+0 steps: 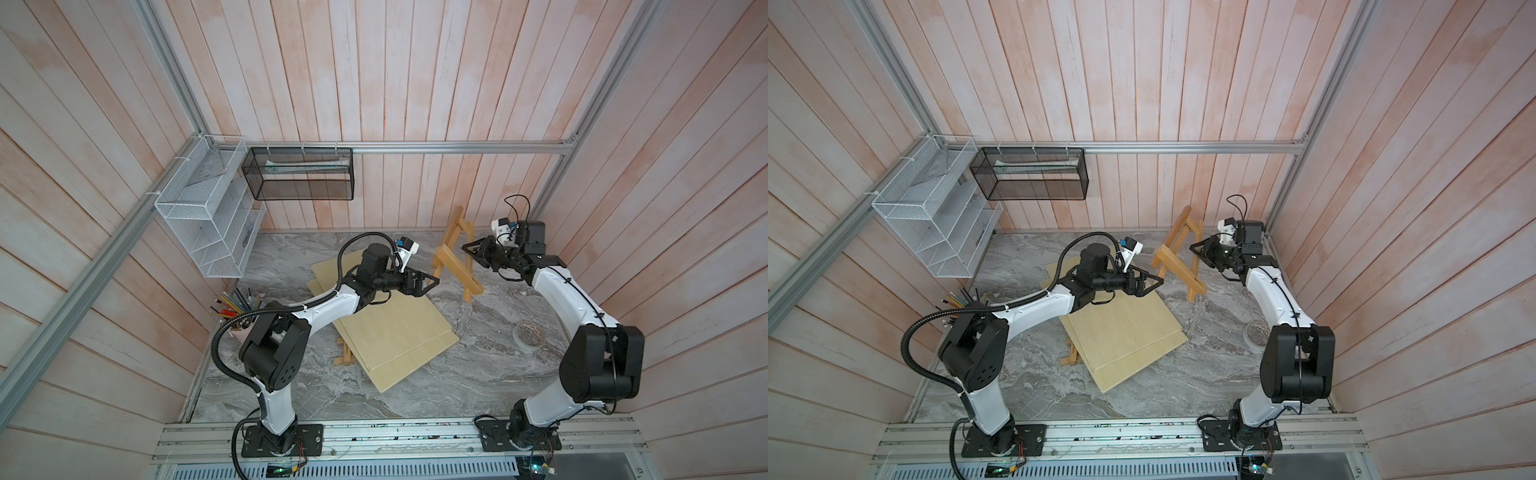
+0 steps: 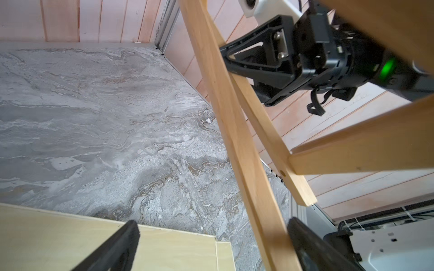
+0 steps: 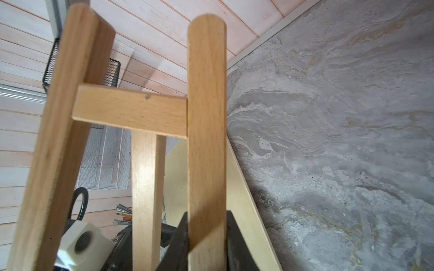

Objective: Assemble the easel
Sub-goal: Unfold the easel.

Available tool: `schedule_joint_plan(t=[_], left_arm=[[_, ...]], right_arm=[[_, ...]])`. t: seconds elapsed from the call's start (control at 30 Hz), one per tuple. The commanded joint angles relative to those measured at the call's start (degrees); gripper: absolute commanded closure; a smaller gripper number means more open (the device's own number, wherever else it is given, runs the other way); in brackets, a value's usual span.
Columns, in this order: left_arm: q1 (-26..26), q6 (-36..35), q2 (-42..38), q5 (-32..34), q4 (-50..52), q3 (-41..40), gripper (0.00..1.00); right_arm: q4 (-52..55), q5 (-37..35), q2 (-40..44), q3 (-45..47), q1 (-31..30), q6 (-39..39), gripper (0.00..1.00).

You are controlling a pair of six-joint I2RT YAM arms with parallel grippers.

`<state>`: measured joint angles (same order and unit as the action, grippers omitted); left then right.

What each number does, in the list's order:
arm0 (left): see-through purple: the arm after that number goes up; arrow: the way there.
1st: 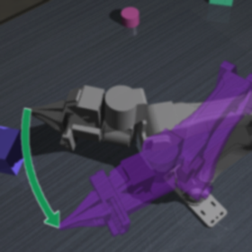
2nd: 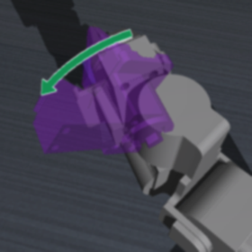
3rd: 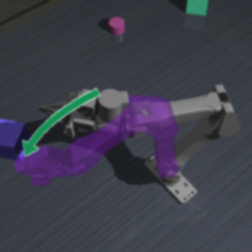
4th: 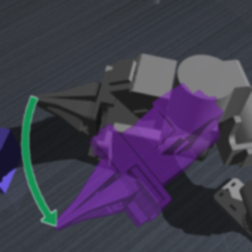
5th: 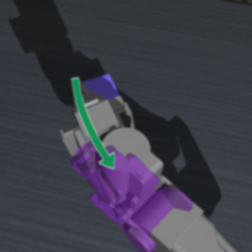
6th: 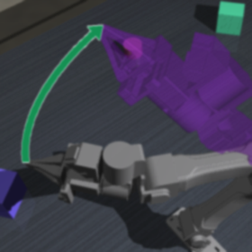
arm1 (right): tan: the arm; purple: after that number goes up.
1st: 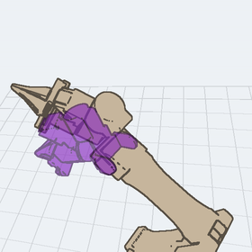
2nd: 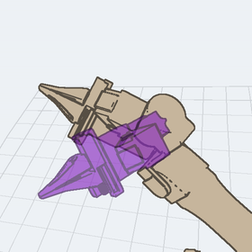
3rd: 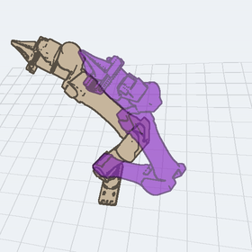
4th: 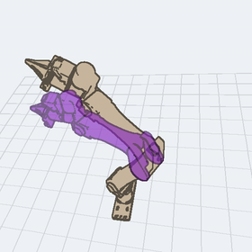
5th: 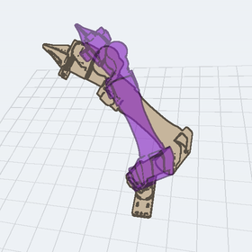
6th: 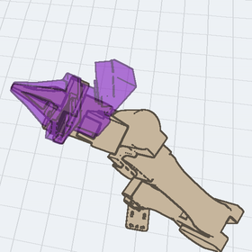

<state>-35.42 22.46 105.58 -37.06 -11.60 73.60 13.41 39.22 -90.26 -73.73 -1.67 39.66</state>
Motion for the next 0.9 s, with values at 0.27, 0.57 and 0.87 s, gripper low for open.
schedule_joint_plan(t=[0.27, 0.57, 0.87], left_arm=[[5.69, 10.70, 6.49, 4.91, -4.92, 2.42, 0.00], [7.23, 12.43, 8.36, 5.47, -4.44, 6.83, 0.00], [10.19, 12.34, -3.37, 23.75, 6.21, -3.54, 0.00]], right_arm=[[-0.65, 8.96, 6.14, 3.52, -0.61, -0.80, 1.00], [-4.13, 3.37, 11.74, 6.07, -0.55, -0.57, 1.00], [-12.57, -22.92, 12.83, 3.80, 0.18, -1.05, 1.00]])
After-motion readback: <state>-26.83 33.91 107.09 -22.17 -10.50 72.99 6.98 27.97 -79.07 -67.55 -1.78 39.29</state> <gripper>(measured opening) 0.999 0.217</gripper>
